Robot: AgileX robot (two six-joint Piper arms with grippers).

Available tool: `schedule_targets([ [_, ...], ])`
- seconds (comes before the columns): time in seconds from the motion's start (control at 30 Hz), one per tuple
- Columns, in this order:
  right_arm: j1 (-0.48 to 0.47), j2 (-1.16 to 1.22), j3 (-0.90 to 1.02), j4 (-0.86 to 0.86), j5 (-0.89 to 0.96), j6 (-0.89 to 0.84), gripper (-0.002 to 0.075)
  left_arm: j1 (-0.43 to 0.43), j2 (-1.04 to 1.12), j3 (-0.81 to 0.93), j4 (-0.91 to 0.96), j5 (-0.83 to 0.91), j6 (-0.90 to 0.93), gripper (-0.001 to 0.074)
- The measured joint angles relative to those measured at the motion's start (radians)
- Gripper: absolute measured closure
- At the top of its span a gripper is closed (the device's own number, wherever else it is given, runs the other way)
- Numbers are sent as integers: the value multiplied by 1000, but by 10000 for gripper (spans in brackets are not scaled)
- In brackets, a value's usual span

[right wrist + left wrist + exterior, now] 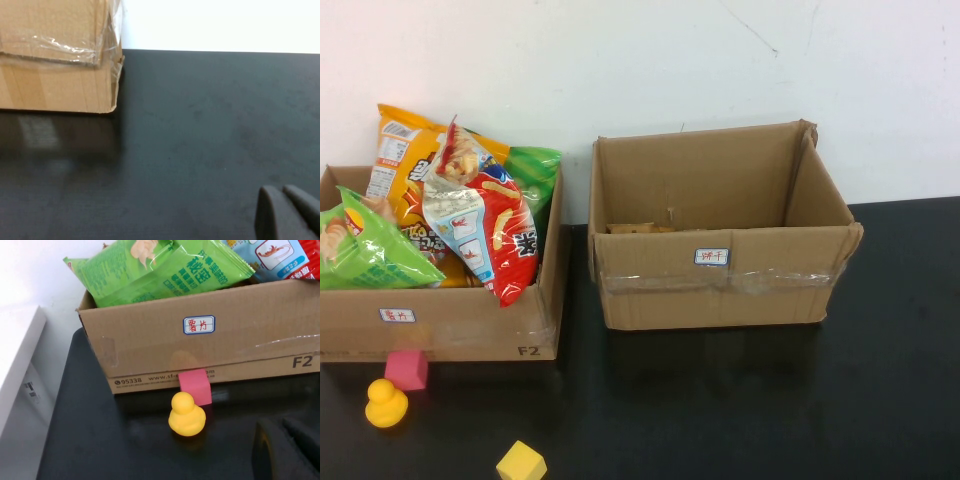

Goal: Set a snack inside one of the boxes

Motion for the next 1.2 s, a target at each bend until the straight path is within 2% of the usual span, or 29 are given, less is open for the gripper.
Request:
schedule_targets([
  [0.37,0,0,0,0,0,0,727,-2,0,0,0,2,0,736],
  [0.67,0,0,0,0,0,0,727,-71,0,0,9,2,2,736],
  [1.2,0,0,0,0,0,0,727,-81,0,0,11,2,27,736],
])
